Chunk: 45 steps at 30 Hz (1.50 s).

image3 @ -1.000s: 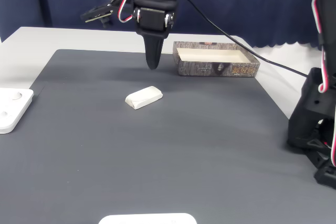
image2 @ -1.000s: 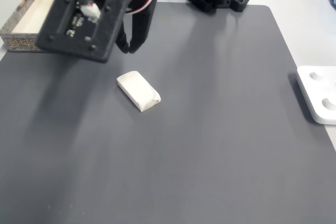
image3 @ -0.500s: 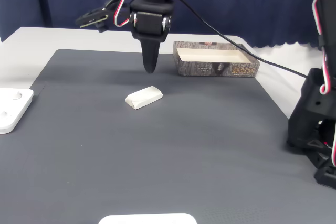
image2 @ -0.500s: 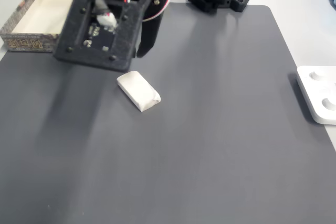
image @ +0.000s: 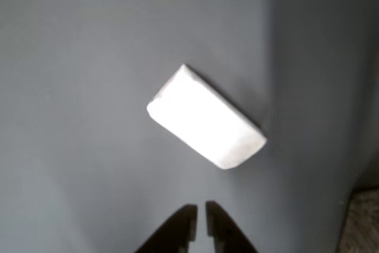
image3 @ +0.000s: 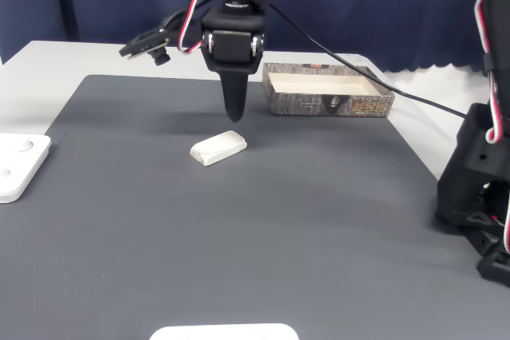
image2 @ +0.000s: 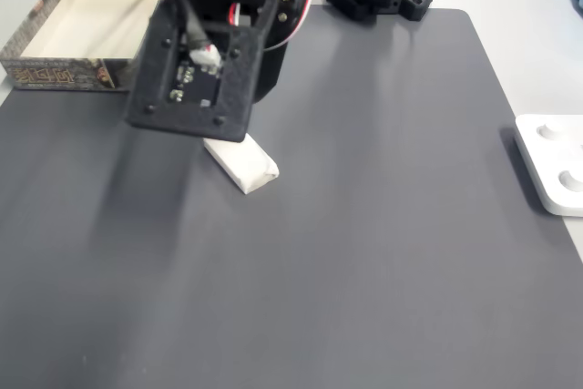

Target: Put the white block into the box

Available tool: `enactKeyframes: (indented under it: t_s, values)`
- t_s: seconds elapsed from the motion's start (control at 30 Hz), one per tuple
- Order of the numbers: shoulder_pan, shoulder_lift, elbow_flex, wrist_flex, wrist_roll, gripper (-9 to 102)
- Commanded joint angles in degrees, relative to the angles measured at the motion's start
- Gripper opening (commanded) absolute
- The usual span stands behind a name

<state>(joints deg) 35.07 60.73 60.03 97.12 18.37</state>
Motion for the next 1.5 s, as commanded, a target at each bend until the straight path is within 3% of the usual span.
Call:
enactKeyframes:
  t_s: [0.0,1.17,1.47]
  values:
    - [0.0,2.9,0.26,-0.53,0.62,-2]
    - [1.14,-0.53,2.2,-11.87,3.69,-2]
    - [0.79,-0.35,2.2,-11.78,11.6,-2]
